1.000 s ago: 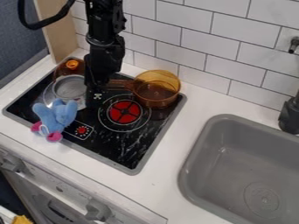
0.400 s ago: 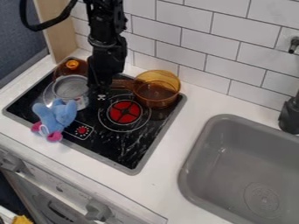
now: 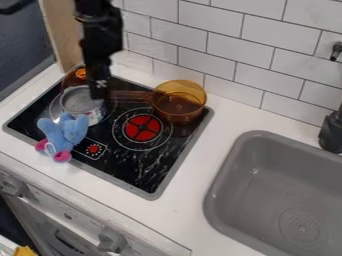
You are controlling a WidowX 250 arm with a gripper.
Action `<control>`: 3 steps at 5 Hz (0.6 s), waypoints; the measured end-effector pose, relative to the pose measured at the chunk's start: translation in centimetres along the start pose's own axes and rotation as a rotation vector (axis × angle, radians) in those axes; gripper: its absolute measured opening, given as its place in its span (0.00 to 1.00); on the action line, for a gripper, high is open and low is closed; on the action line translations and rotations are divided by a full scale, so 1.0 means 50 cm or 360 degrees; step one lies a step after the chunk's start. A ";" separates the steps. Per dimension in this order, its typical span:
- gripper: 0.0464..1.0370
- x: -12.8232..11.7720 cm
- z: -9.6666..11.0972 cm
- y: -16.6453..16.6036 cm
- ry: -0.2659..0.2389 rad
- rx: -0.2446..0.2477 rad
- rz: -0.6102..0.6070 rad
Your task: Put the brown lid on the brown pot
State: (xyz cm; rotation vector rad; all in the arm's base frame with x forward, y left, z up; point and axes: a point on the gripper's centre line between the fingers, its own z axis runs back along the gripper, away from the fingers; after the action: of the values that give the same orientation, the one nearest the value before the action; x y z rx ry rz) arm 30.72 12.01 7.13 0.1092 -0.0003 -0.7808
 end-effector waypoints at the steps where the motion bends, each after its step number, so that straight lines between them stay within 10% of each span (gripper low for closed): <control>1: 0.96 -0.033 0.017 0.055 -0.0046 0.0058 0.0151; 3: 0.96 -0.041 -0.043 0.137 -0.0055 -0.0021 0.0301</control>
State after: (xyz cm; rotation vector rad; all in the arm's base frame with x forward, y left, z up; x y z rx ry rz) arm 34.19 18.49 5.74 0.0816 -0.0379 -0.5938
